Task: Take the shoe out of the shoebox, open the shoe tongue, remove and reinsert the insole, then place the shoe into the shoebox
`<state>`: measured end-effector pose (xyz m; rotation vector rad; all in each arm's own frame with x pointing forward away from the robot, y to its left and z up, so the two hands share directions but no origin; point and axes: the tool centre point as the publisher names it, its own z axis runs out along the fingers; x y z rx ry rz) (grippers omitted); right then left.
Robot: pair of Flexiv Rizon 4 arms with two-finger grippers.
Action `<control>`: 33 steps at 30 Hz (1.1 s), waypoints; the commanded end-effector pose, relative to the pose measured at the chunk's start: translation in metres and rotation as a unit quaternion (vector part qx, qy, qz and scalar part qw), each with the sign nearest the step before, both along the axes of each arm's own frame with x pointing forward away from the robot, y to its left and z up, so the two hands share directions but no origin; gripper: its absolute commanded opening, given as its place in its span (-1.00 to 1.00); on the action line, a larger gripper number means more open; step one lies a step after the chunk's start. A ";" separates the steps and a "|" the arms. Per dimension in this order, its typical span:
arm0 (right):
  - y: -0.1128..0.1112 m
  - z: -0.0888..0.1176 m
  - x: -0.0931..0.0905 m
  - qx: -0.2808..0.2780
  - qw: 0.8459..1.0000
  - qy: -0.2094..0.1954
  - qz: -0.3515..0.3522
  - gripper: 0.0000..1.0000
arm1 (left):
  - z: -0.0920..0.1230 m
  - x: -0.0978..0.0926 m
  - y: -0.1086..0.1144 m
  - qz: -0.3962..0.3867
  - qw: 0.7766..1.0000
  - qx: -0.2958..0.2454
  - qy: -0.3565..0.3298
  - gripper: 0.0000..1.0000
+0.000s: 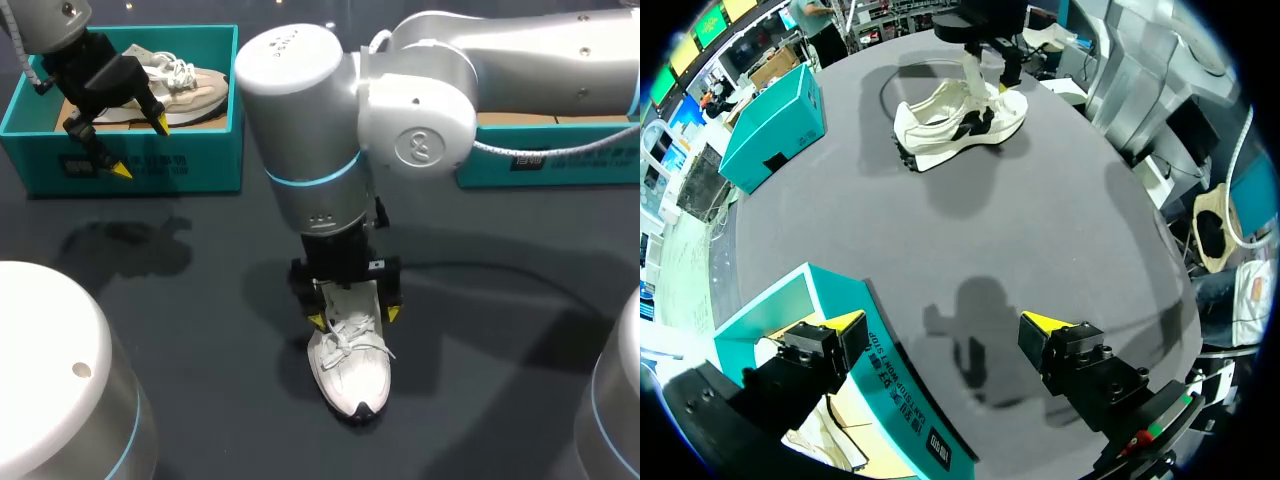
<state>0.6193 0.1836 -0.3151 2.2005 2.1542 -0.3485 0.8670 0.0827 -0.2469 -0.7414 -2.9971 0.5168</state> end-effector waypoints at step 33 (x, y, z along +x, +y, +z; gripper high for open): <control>0.004 0.011 -0.002 0.032 0.996 -0.063 0.060 -0.65 | 0.000 0.000 0.000 0.000 1.000 0.001 0.000 1.00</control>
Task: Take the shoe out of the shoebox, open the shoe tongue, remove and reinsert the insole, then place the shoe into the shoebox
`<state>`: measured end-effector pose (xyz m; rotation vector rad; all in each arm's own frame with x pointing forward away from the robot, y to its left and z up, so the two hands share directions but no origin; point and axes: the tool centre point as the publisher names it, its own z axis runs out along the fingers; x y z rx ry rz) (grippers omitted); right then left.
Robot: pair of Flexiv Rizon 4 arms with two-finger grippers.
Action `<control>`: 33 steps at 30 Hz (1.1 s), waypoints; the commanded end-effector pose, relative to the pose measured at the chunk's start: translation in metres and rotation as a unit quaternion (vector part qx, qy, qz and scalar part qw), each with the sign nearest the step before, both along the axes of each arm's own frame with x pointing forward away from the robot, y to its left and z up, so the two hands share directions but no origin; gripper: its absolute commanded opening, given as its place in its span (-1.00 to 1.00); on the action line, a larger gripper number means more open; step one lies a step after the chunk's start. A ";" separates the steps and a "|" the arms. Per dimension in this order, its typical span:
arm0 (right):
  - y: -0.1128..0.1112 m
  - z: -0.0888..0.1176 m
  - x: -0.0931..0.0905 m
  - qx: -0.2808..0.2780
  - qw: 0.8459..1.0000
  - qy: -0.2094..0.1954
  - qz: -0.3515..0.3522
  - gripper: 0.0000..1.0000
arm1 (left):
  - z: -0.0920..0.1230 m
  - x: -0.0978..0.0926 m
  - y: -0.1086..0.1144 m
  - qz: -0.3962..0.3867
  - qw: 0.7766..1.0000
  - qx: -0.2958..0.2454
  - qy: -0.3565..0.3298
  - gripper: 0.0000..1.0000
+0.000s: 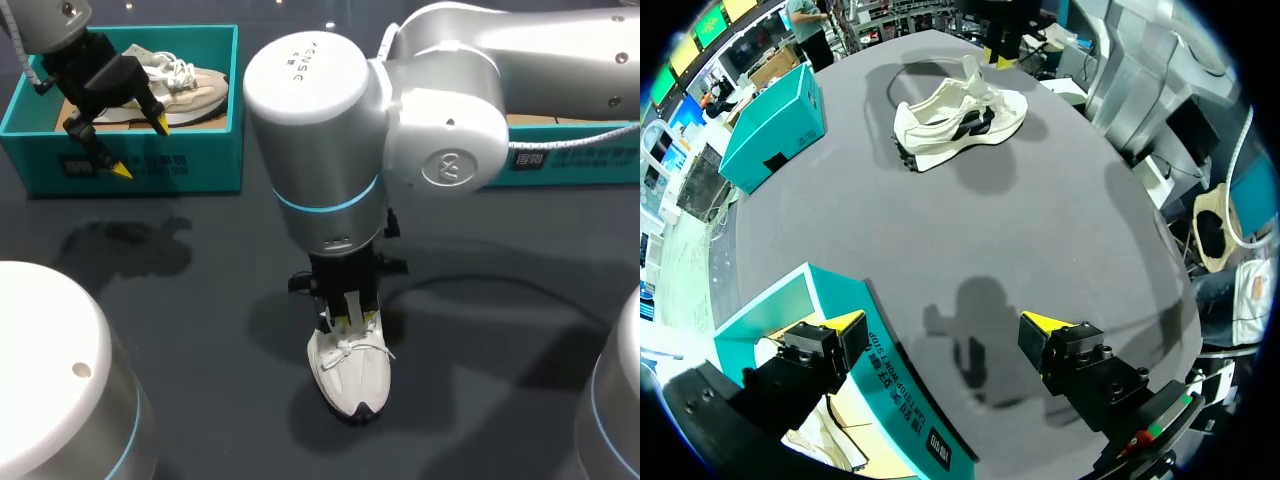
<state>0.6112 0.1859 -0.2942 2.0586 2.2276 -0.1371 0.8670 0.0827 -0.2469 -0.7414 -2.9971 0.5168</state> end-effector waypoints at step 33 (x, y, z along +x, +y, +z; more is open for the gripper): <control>-0.010 -0.047 0.065 0.044 0.995 -0.010 0.084 -0.65 | 0.000 0.000 0.000 0.000 1.000 0.001 0.000 1.00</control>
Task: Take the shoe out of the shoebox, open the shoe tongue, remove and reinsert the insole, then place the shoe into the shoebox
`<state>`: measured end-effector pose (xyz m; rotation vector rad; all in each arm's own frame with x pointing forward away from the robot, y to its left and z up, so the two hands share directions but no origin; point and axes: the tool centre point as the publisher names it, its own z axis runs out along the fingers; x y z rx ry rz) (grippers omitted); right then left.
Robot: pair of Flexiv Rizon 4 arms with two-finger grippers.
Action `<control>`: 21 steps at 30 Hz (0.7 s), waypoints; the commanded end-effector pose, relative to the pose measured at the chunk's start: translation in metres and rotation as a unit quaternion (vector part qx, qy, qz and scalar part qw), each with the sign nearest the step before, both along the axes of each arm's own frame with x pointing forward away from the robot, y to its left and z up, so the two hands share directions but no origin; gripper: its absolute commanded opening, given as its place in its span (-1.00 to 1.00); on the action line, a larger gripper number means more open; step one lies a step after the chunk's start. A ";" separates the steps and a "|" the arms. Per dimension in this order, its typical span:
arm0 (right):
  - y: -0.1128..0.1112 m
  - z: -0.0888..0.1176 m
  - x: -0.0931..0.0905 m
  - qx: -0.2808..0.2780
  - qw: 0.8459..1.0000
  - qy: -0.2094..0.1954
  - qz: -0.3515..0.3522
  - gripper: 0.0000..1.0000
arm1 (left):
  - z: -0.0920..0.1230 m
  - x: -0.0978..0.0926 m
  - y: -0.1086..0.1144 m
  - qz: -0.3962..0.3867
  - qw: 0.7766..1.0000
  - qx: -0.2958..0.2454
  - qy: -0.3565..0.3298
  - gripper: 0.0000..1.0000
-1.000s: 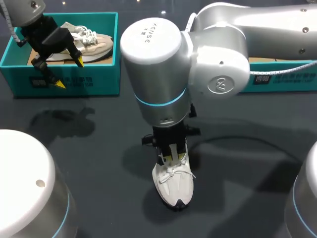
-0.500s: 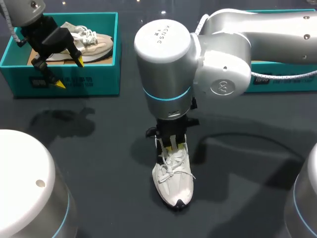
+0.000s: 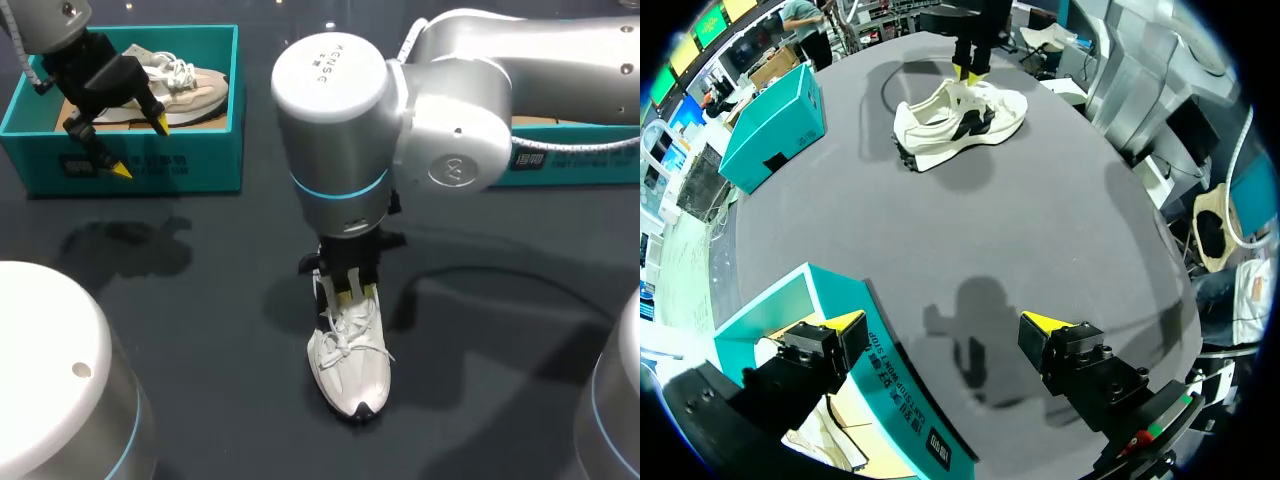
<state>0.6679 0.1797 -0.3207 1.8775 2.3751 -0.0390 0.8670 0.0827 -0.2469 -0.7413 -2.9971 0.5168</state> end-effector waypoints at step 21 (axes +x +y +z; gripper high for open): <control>0.006 -0.018 0.001 0.005 0.999 0.035 0.011 -0.58 | 0.000 0.000 0.000 0.000 1.000 0.001 0.000 1.00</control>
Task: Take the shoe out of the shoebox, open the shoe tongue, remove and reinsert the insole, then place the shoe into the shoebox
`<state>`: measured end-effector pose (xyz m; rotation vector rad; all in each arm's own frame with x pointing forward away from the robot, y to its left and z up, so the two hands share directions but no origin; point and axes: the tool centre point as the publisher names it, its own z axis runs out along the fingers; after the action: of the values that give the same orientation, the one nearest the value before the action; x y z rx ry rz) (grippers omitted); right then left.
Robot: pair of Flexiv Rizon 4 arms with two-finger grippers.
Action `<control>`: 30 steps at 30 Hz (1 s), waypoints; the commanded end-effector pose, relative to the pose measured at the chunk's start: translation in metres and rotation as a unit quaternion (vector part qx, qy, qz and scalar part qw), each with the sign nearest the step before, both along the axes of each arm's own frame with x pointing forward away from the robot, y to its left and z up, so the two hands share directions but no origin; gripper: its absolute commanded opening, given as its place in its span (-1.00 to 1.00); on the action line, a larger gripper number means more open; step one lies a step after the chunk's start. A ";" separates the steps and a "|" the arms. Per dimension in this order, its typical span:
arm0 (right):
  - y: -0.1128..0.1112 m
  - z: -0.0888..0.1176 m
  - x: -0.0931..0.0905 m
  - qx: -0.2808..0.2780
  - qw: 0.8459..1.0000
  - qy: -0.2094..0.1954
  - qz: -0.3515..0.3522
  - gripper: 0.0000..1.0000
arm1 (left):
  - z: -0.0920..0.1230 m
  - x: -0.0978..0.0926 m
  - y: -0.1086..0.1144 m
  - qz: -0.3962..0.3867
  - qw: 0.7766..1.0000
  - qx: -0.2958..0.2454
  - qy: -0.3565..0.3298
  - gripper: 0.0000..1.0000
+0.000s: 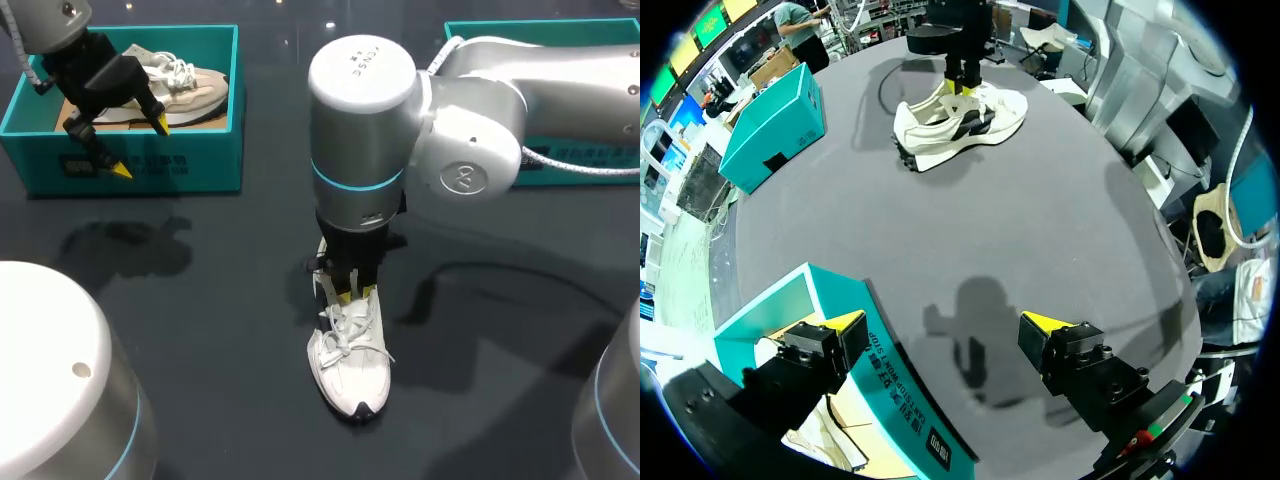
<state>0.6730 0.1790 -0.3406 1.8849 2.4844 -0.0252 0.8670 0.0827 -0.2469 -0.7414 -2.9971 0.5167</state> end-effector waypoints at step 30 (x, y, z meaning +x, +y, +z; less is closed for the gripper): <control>0.009 0.034 0.032 -0.078 0.990 -0.033 0.110 -0.28 | 0.000 0.000 0.000 0.000 1.000 0.001 0.000 1.00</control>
<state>0.7020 0.1838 -0.3167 1.5928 2.5626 -0.1008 0.8670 0.0827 -0.2469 -0.7414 -2.9971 0.5167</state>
